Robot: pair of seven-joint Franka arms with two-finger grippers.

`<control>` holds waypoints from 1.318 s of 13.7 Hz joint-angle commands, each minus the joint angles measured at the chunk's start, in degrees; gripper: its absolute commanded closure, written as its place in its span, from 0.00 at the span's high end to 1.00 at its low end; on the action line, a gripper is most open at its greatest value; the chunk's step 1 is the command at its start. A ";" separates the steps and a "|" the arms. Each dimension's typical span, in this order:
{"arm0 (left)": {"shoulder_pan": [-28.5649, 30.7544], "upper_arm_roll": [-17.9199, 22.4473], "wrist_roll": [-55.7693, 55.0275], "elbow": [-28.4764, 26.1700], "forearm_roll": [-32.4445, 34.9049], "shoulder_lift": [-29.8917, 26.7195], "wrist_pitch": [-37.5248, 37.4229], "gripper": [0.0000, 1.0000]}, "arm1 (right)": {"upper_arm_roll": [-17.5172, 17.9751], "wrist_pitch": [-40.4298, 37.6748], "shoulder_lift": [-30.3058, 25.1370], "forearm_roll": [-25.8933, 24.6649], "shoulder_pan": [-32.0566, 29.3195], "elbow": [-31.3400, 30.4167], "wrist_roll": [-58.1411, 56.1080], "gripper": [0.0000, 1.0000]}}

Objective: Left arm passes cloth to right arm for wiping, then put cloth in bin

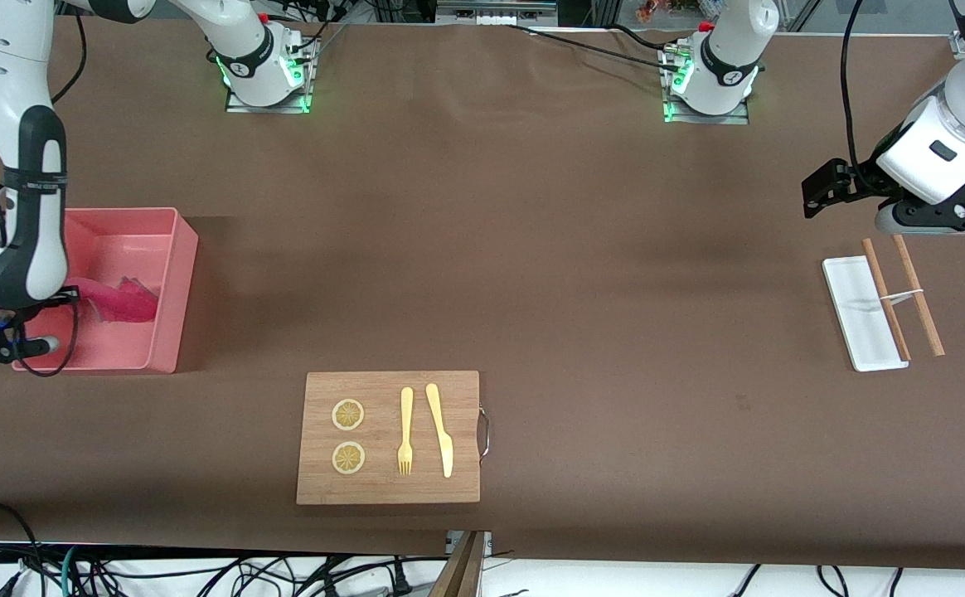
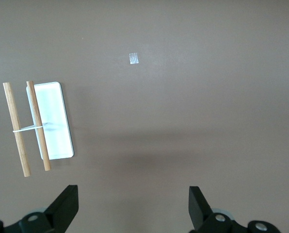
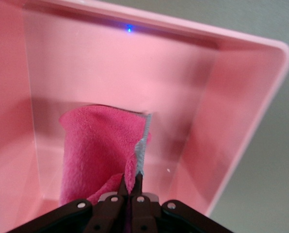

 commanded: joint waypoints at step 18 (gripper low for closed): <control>-0.08 -0.44 0.52 1.83 0.18 0.74 -1.51 1.00 | 24.50 -21.79 -31.59 -5.99 -7.57 -0.44 33.03 1.00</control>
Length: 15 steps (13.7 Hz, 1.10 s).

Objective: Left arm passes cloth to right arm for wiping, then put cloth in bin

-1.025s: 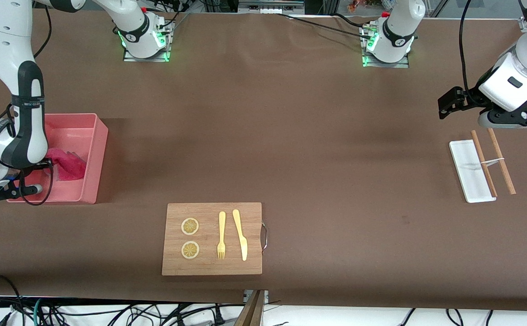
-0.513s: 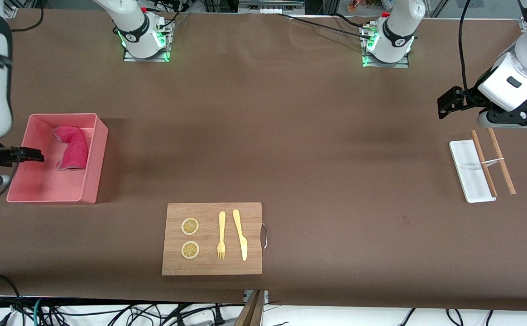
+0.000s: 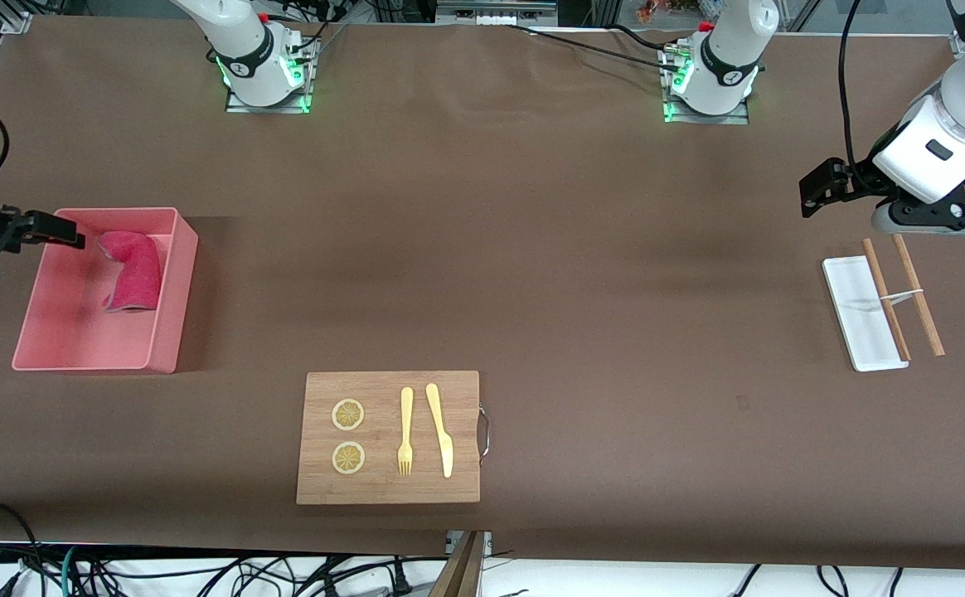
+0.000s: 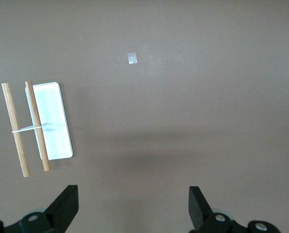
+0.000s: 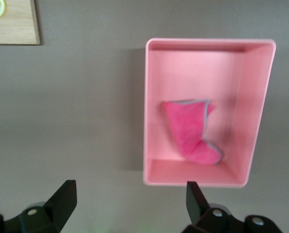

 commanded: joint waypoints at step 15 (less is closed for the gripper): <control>0.29 -1.63 0.43 2.94 0.18 1.18 -1.08 1.00 | 14.76 -6.87 -10.60 -2.09 -7.74 0.05 10.52 1.00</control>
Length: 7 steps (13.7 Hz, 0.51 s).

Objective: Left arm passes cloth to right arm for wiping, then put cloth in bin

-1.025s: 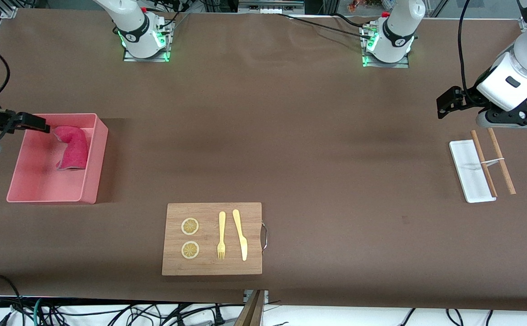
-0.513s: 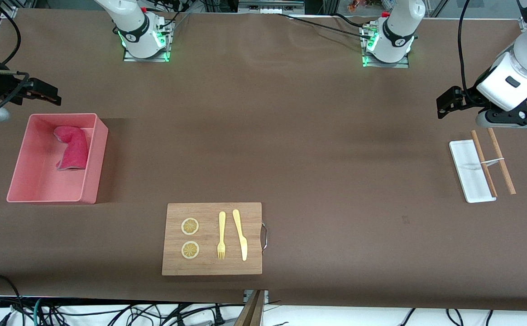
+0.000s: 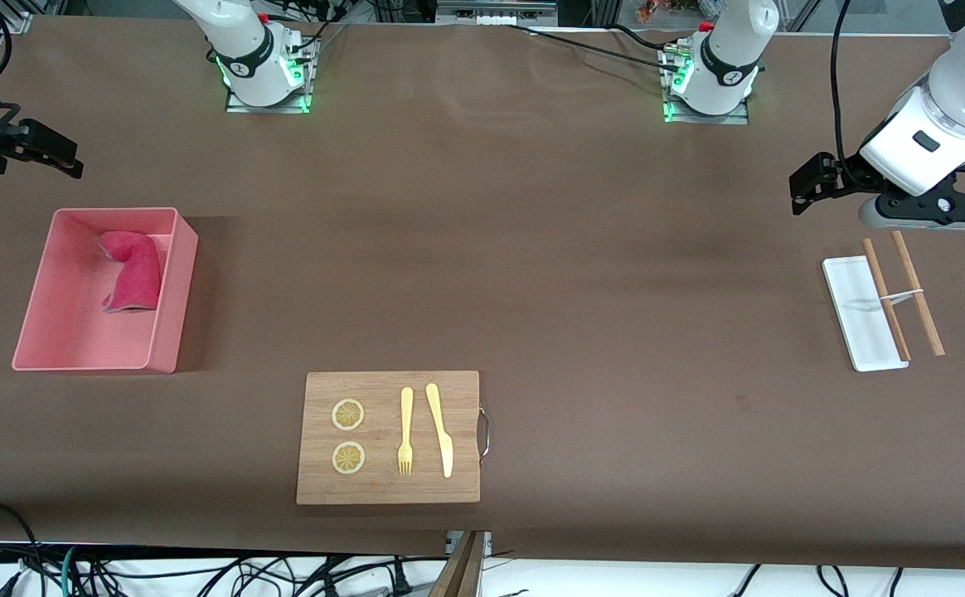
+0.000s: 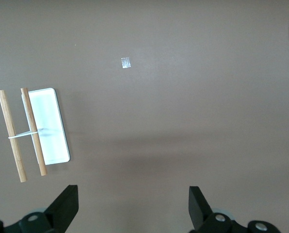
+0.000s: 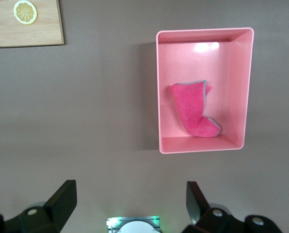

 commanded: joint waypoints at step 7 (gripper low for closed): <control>0.16 -0.12 0.43 2.10 0.18 1.14 -1.18 1.00 | 1.49 -0.46 2.47 1.11 -0.71 3.18 1.13 1.00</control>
